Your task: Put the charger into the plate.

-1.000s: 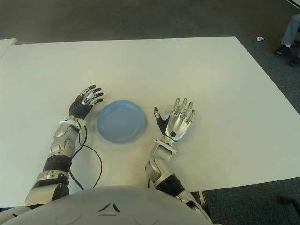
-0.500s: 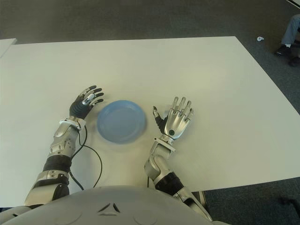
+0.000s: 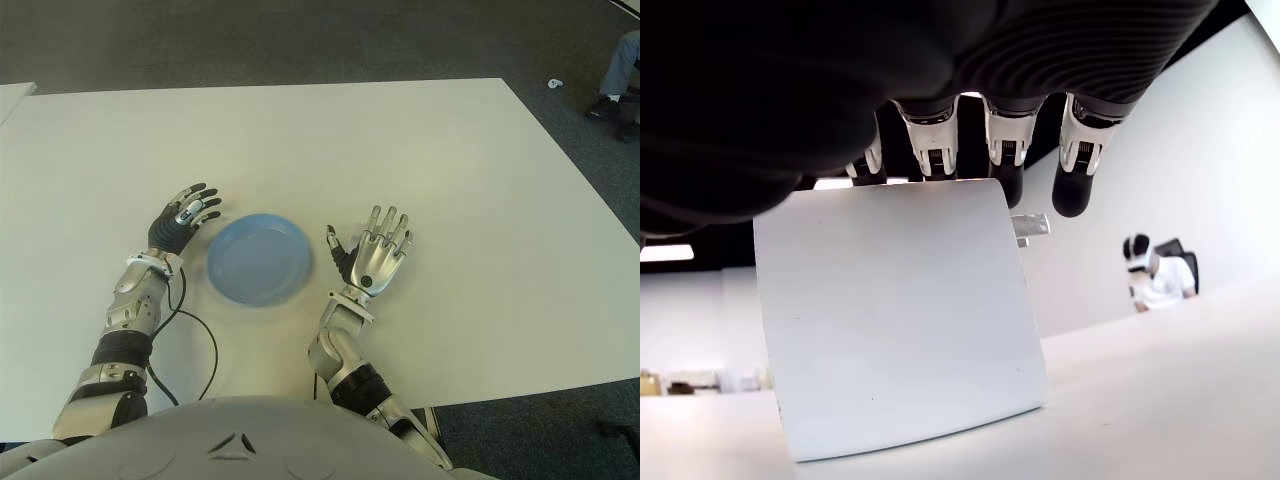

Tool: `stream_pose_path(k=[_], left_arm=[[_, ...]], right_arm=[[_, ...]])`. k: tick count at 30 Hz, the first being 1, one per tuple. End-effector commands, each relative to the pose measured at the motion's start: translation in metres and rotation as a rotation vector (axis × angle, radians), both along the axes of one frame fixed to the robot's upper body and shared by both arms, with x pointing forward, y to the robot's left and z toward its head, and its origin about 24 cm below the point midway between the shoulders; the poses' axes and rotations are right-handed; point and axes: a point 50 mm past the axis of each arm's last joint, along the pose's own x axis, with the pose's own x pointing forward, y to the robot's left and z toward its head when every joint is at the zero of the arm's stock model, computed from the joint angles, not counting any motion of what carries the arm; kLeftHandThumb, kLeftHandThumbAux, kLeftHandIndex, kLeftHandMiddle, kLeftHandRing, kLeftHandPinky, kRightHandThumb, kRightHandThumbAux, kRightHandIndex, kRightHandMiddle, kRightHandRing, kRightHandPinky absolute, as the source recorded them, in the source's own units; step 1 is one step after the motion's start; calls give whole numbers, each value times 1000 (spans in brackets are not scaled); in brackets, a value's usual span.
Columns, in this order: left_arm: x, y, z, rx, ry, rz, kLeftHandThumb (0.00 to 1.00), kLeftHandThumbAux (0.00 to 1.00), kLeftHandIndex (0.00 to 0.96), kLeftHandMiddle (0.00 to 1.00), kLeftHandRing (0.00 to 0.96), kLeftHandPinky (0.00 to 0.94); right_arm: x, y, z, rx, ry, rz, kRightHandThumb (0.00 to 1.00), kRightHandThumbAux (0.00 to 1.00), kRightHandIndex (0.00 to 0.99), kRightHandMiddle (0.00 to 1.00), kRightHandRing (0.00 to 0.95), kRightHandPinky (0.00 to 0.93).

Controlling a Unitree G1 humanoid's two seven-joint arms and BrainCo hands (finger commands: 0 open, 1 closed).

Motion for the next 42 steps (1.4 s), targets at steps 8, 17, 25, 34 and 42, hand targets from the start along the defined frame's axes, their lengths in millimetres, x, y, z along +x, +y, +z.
stream_pose_path(k=[8,17,25,34,42], left_arm=[[-14,12,-16,-30,105,-26,328,698,237,270,294,324],[-15,16,-15,-18,101,-17,360,675,243,266,291,325],[-16,17,-14,-16,100,-5,358,688,252,274,297,327],[-16,20,-13,-7,96,4,330,722,260,275,301,334],[-17,21,-13,0,102,3,318,734,259,278,308,337]], right_arm=[[-4,58,-16,338,96,-33,326,137,0,0,0,0],[-3,55,-21,363,114,-50,284,145,0,0,0,0],[-1,53,-22,388,100,-51,291,143,0,0,0,0],[0,52,-26,411,102,-54,328,150,0,0,0,0],[1,52,-28,461,155,-44,335,158,0,0,0,0]])
